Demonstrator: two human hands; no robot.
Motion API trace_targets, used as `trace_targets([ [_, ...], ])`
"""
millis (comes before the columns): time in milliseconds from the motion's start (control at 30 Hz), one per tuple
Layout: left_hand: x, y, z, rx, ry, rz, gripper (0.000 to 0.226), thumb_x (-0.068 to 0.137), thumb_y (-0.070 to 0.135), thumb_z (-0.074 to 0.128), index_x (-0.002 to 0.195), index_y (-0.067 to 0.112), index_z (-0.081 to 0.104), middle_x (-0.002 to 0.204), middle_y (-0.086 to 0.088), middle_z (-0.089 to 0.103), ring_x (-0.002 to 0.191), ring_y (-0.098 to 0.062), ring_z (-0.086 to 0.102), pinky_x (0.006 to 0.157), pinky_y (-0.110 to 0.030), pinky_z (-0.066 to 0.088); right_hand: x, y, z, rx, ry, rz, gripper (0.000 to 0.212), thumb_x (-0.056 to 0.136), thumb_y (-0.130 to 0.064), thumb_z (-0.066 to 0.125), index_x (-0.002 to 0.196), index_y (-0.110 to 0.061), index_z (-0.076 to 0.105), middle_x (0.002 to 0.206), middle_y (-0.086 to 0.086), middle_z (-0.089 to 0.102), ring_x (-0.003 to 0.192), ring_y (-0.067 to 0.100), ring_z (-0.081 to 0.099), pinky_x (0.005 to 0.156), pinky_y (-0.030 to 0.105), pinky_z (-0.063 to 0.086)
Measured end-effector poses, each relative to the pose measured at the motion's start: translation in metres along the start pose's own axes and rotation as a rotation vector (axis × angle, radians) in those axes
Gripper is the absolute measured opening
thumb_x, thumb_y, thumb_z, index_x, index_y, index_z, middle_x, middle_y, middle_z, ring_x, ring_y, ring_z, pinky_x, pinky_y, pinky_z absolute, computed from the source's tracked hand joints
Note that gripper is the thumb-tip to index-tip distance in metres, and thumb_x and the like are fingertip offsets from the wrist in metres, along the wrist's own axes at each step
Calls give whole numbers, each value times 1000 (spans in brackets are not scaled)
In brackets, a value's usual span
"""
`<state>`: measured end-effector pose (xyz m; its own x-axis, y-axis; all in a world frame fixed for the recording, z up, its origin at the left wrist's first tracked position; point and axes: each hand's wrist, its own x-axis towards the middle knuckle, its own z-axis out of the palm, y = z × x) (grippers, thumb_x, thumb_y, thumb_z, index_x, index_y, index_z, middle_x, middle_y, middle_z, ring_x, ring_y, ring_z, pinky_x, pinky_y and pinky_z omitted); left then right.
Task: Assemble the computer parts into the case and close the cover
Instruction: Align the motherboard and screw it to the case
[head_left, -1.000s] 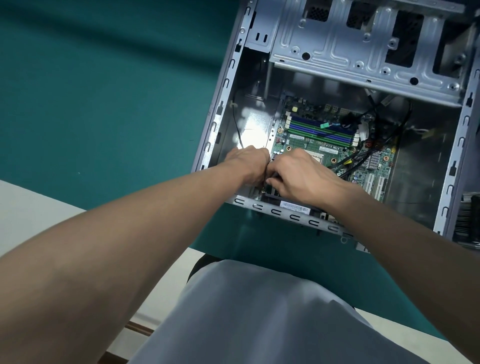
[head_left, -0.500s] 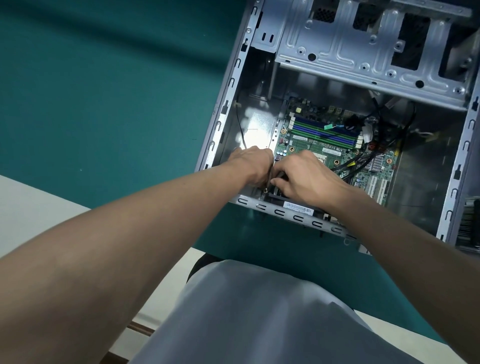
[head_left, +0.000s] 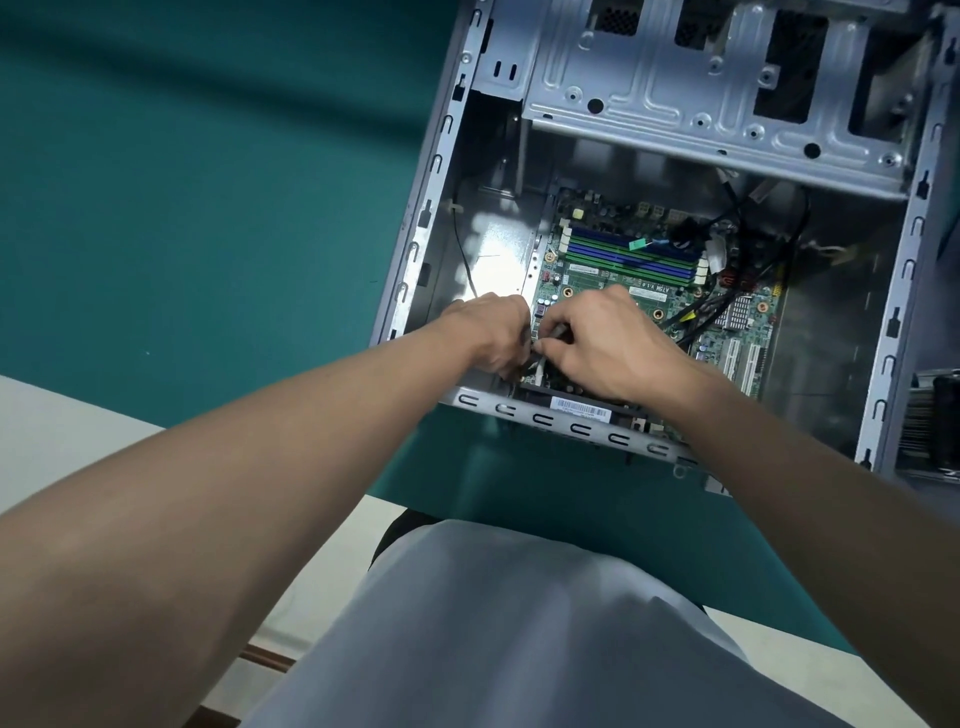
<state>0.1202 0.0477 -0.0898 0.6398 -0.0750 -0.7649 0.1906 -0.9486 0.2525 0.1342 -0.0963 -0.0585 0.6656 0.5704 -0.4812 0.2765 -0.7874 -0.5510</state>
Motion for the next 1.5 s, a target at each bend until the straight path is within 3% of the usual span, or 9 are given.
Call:
trace_targets([
  [133,3,0,4,53,15,32,14,83,18,72,90,23,61,68,5,48,75,-22,55,68,-32,43,0,1,0,-12,6,-6,12,90,-21,62,89,-14,71,90,5,68,75,20,63,70,40,58],
  [333,12,-4,11,71,38,44,17,83,24,71,98,26,62,75,5,48,82,-25,54,70,-34,42,1,3,2,3,8,6,11,89,-22,64,83,-17,70,85,4,67,66,18,62,61,37,57],
  [433,13,-4,13,89,51,53,14,84,21,68,87,27,56,78,2,50,82,-28,55,68,-34,43,1,3,2,15,6,2,11,88,-21,64,80,-17,71,81,3,67,67,19,63,64,39,58],
  [600,14,-4,15,133,78,82,31,83,15,65,67,29,42,73,4,46,78,-27,54,63,-32,40,2,3,3,7,-6,-2,12,87,-22,63,78,-18,69,78,2,65,68,19,63,66,39,58],
  [800,16,-5,15,172,108,134,18,83,12,62,82,26,51,69,5,42,76,-27,51,63,-32,37,4,4,4,4,-34,-1,16,88,-24,63,75,-16,66,80,4,64,68,20,63,67,41,58],
  [1100,15,-4,14,192,139,156,19,80,9,61,91,24,60,70,4,43,77,-27,50,63,-32,36,4,6,2,-7,-26,-46,18,89,-21,63,73,-14,67,74,2,62,67,18,60,67,38,56],
  [1333,12,-7,14,190,134,168,19,80,12,64,78,25,50,66,6,43,73,-27,52,61,-30,36,4,9,3,22,-15,-57,18,89,-22,65,73,-14,69,72,2,65,74,15,56,71,28,47],
  [1433,11,-7,13,190,127,165,33,79,9,63,64,27,39,66,5,43,72,-26,52,60,-30,37,5,11,3,32,-19,-56,16,89,-24,66,77,-15,71,76,3,67,81,18,56,73,28,45],
  [1500,10,-7,12,184,120,160,35,79,7,62,65,27,37,68,4,45,75,-27,53,63,-32,39,5,11,2,34,-16,-63,15,89,-25,66,79,-15,72,77,1,67,83,18,54,71,26,39],
])
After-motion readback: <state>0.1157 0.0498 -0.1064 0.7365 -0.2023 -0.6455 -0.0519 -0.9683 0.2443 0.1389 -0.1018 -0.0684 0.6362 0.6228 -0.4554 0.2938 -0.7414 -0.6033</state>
